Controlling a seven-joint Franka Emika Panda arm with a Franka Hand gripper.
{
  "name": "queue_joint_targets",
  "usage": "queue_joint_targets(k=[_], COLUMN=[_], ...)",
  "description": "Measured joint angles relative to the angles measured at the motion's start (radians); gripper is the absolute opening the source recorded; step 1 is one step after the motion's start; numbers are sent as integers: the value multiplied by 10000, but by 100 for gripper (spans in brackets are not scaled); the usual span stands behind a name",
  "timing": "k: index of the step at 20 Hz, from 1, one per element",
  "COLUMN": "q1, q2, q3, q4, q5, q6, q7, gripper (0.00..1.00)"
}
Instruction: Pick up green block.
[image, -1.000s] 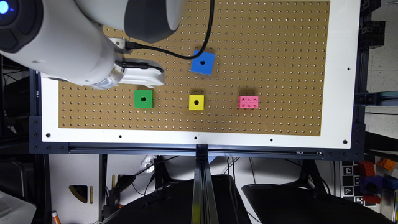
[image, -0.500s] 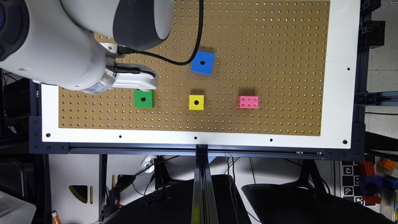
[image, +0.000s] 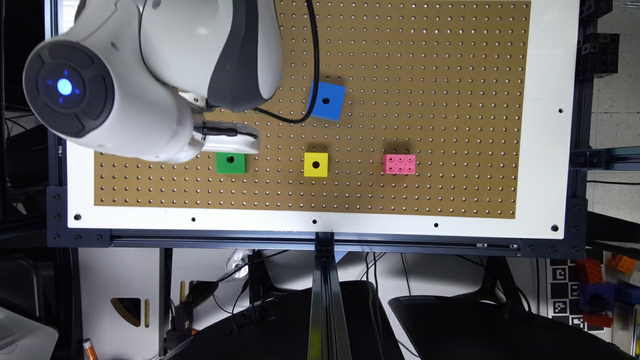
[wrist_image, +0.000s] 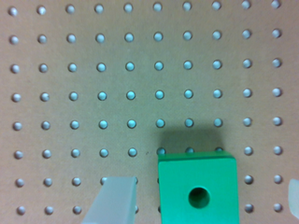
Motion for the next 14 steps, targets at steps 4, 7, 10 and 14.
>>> queue_joint_targets(k=[4,7,10,14], q1=[0,2,3,23], q2=[544,735,764,1152], q3=[1,3,24,57], q4=[7,44,70,103], q5=[0,0,0,0], q6=[386,537,537,859], q7=[-1,-1,-1,-1], gripper=[100,100,100,100])
